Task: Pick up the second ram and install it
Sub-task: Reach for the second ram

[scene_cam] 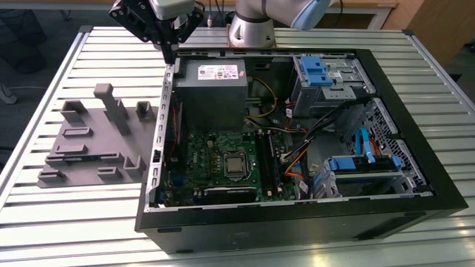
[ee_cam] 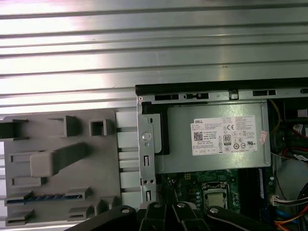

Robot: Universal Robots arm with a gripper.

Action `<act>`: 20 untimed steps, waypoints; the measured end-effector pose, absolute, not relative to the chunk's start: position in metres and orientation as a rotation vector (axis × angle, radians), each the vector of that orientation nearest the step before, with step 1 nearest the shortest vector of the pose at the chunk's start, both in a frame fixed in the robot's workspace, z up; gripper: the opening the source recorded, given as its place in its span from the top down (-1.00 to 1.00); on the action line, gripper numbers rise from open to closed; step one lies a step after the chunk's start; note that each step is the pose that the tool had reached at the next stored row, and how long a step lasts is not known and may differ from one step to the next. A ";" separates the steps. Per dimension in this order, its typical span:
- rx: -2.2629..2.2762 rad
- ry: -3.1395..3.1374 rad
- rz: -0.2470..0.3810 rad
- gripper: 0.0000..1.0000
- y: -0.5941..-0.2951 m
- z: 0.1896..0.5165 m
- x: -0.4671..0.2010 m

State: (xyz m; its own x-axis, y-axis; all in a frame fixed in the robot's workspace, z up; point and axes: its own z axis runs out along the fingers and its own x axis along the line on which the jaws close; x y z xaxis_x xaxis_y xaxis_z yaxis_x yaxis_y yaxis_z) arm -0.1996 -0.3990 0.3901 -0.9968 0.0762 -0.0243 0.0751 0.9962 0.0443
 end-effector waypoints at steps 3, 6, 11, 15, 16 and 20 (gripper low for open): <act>0.118 3.113 0.068 0.79 -0.399 0.390 -0.201; 0.118 3.113 0.068 0.79 -0.399 0.390 -0.203; 0.118 3.113 0.068 0.79 -0.399 0.390 -0.207; 0.118 3.113 0.068 0.79 -0.399 0.390 -0.209; 0.118 3.113 0.068 0.79 -0.399 0.390 -0.209; 0.118 3.113 0.068 0.79 -0.399 0.390 -0.211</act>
State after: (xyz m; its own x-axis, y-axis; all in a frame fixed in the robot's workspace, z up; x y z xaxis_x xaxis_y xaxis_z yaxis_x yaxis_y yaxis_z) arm -0.2115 -0.3989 0.3896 -0.9968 0.0763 -0.0243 0.0751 0.9962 0.0444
